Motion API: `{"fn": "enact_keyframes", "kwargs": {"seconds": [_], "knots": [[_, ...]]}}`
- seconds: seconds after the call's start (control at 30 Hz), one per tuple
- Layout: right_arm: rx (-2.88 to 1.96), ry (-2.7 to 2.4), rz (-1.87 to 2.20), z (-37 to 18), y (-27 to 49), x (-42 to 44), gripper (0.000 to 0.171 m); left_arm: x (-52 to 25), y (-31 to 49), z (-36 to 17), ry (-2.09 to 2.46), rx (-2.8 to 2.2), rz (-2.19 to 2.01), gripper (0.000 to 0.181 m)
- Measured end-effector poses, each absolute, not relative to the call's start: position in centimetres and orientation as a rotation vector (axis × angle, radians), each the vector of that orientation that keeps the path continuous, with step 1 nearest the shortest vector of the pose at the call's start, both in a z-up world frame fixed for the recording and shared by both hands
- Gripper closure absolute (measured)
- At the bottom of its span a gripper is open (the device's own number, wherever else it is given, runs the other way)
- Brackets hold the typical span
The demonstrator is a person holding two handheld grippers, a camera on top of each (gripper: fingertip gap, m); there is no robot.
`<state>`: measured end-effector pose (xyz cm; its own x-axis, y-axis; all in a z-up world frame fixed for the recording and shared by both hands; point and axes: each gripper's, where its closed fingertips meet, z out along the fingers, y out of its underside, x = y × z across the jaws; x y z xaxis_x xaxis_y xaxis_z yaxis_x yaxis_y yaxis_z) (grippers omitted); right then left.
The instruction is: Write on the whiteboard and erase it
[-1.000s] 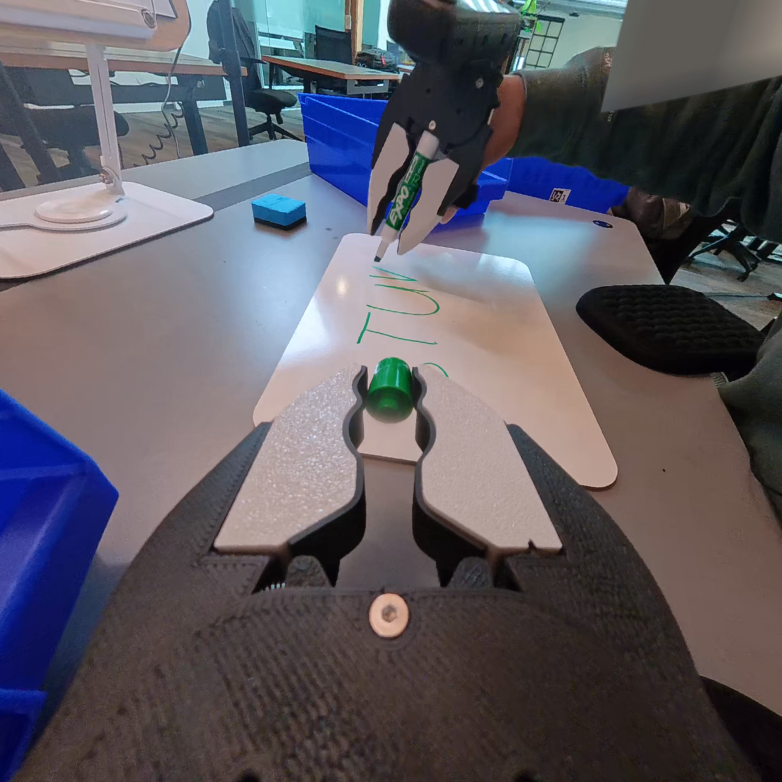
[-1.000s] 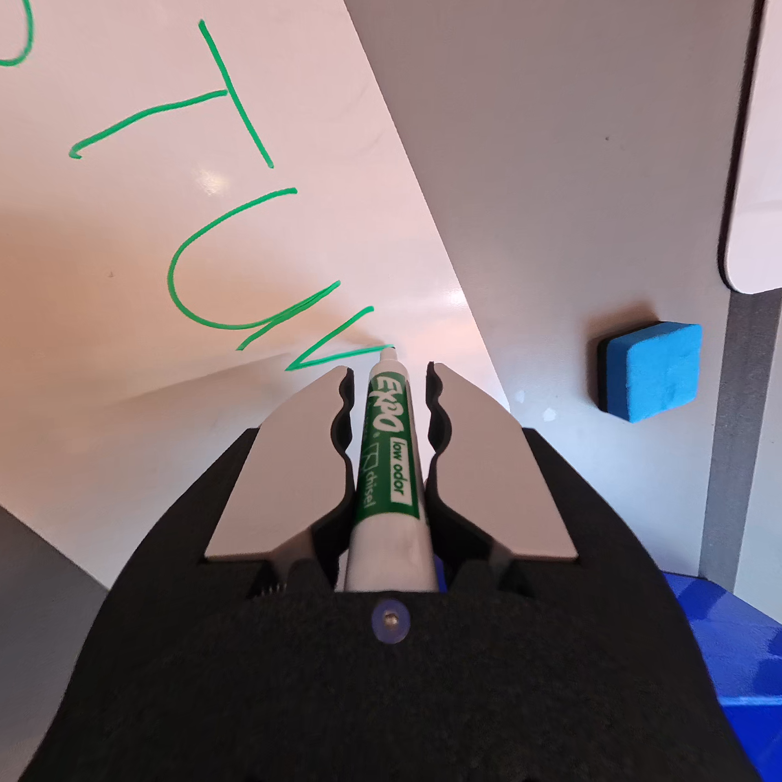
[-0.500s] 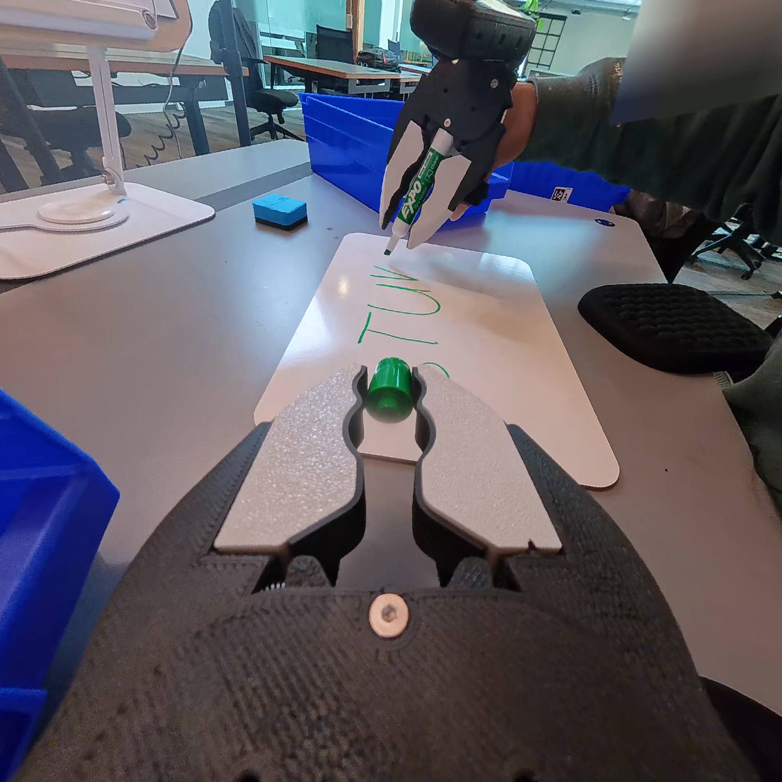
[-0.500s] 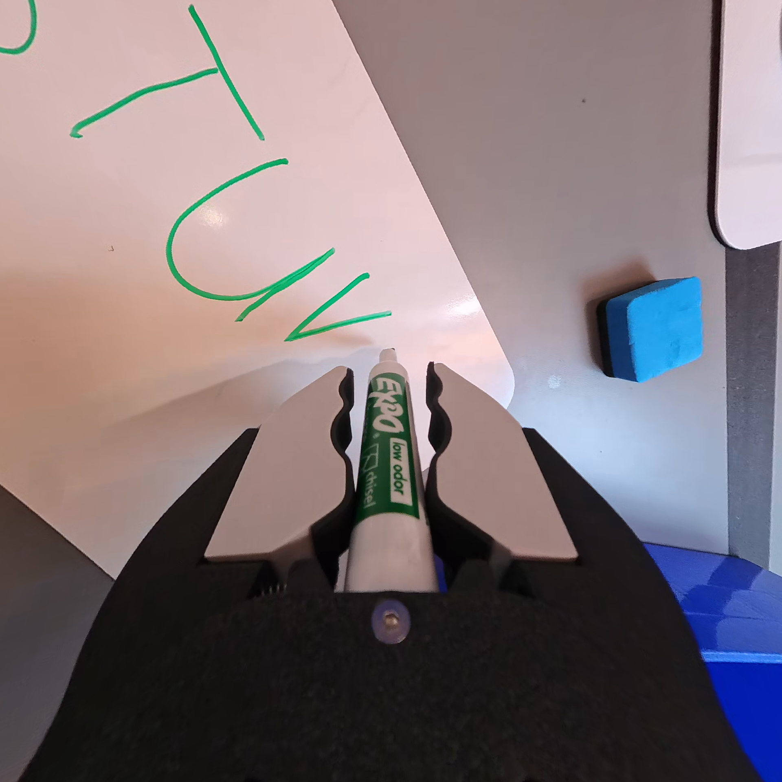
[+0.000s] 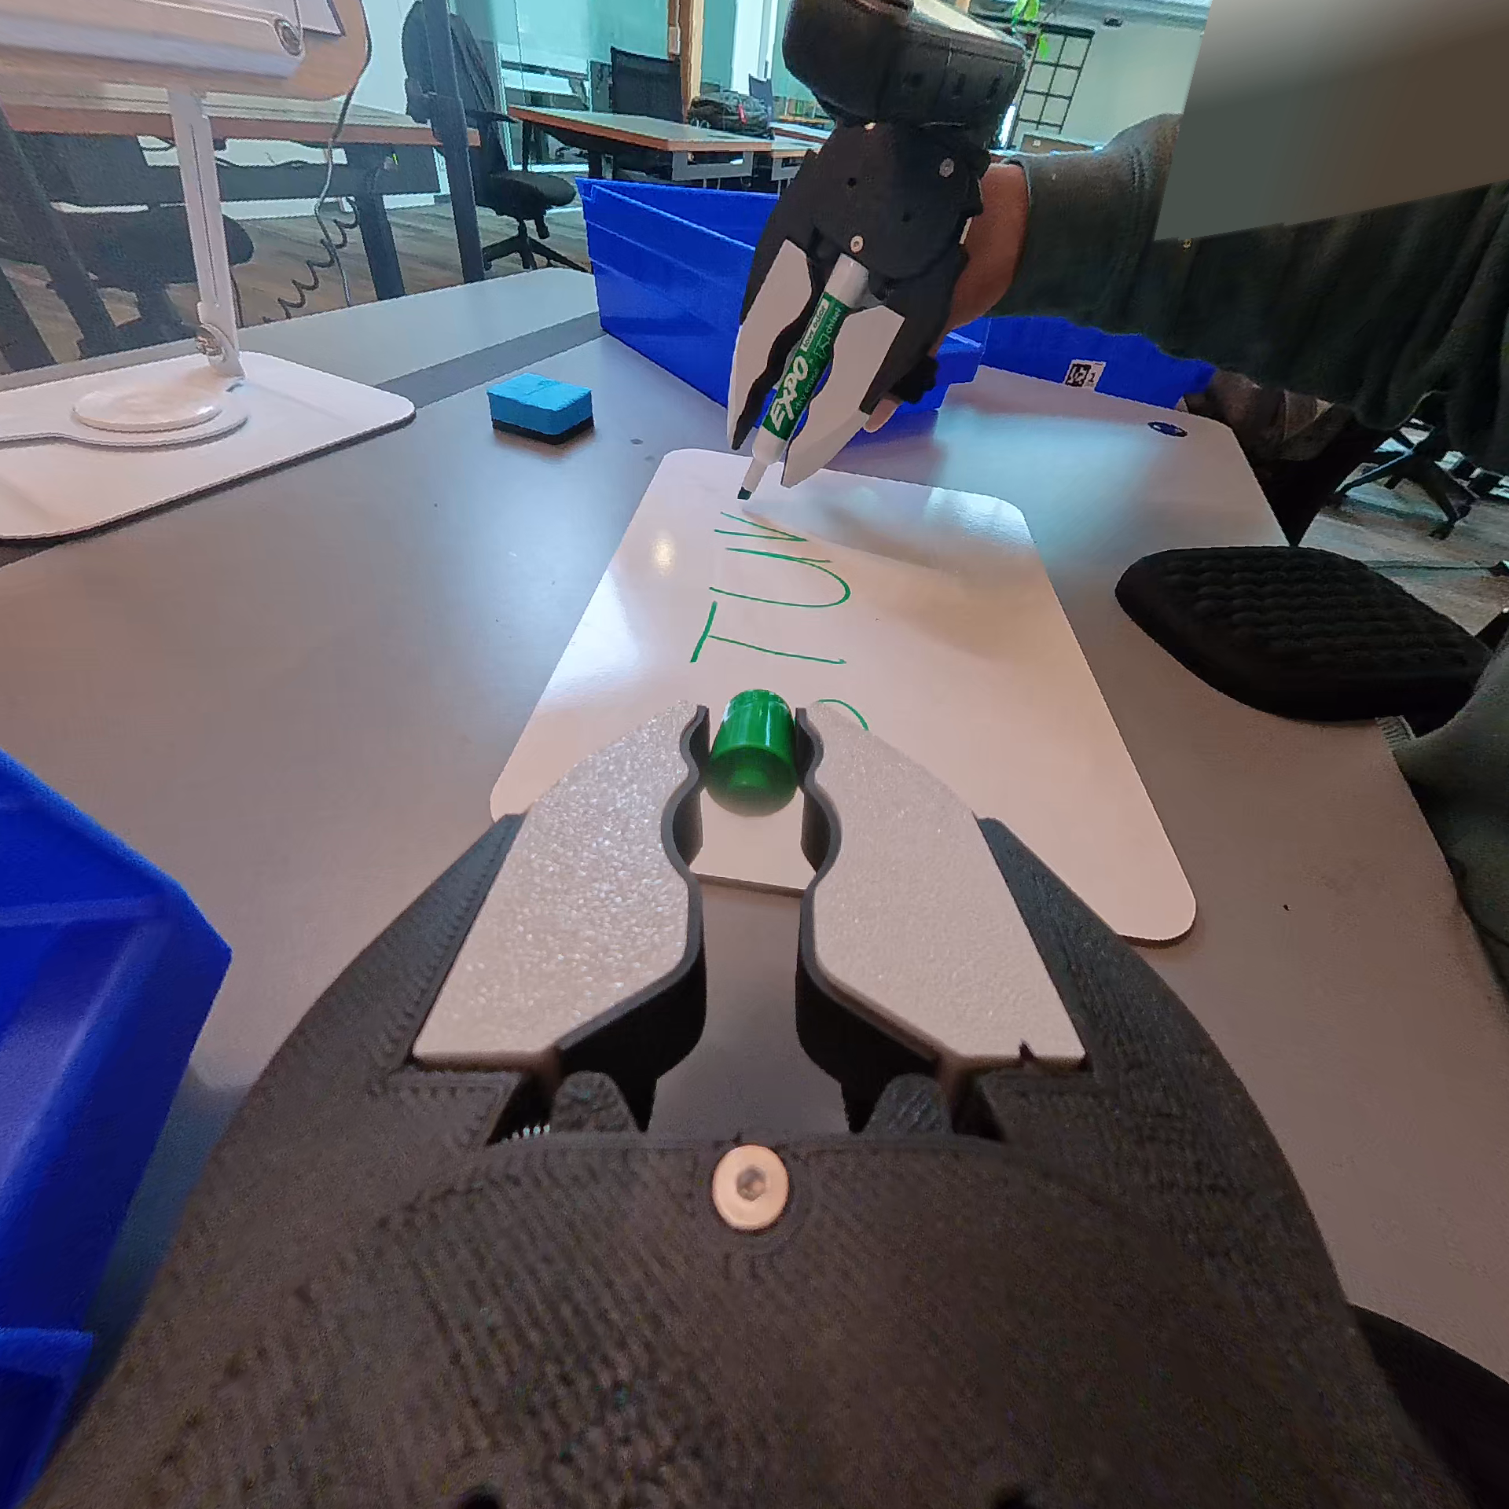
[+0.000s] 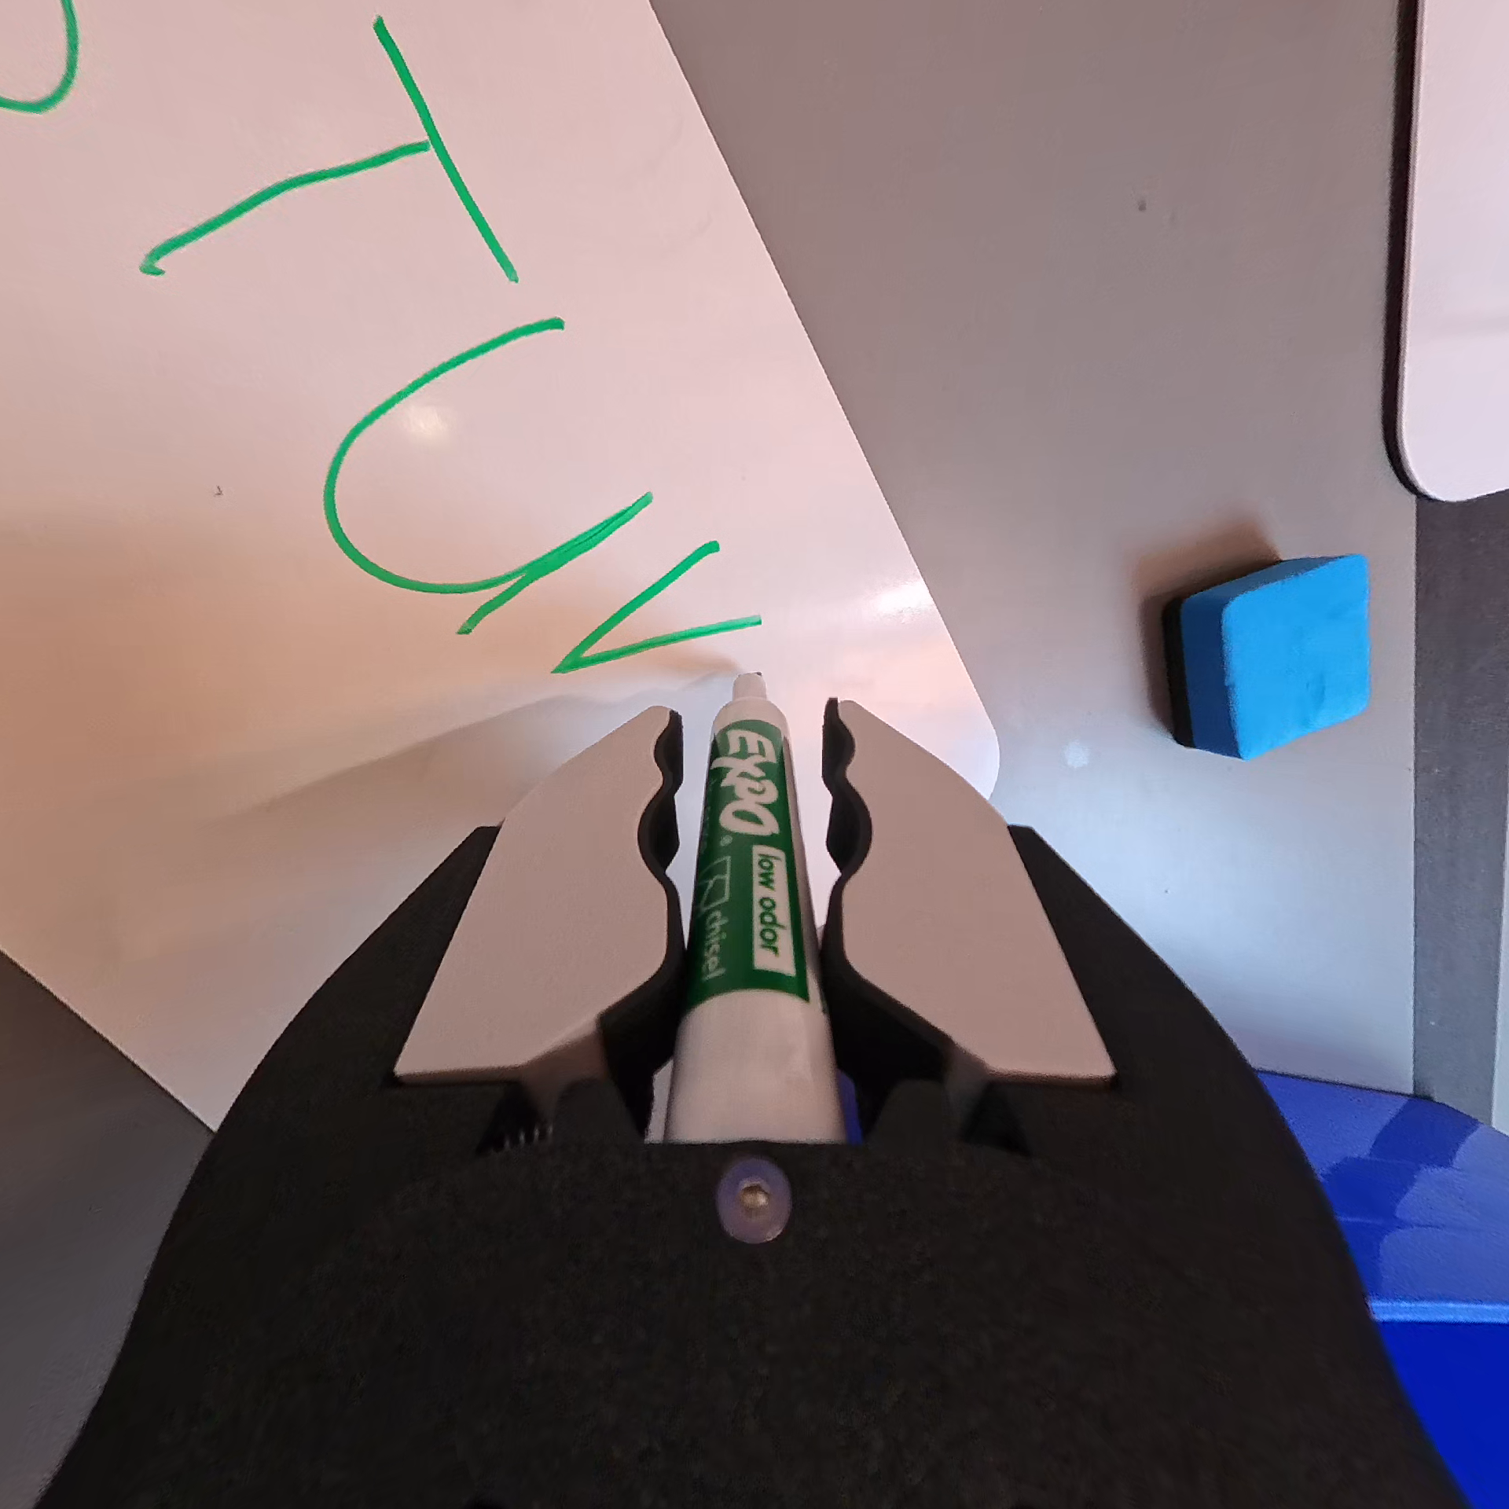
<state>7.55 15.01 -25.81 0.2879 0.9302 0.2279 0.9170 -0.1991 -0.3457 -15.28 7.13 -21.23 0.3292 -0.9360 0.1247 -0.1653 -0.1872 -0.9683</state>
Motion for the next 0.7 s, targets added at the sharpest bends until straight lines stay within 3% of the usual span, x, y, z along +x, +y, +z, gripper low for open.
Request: {"fn": "enact_keyframes", "kwargs": {"seconds": [0.7], "knots": [[-2.154,-1.693,0.045,-26.29,14.71,7.29,0.138,-15.34,7.21,-21.25,1.022,-1.606,-0.976,0.162]]}}
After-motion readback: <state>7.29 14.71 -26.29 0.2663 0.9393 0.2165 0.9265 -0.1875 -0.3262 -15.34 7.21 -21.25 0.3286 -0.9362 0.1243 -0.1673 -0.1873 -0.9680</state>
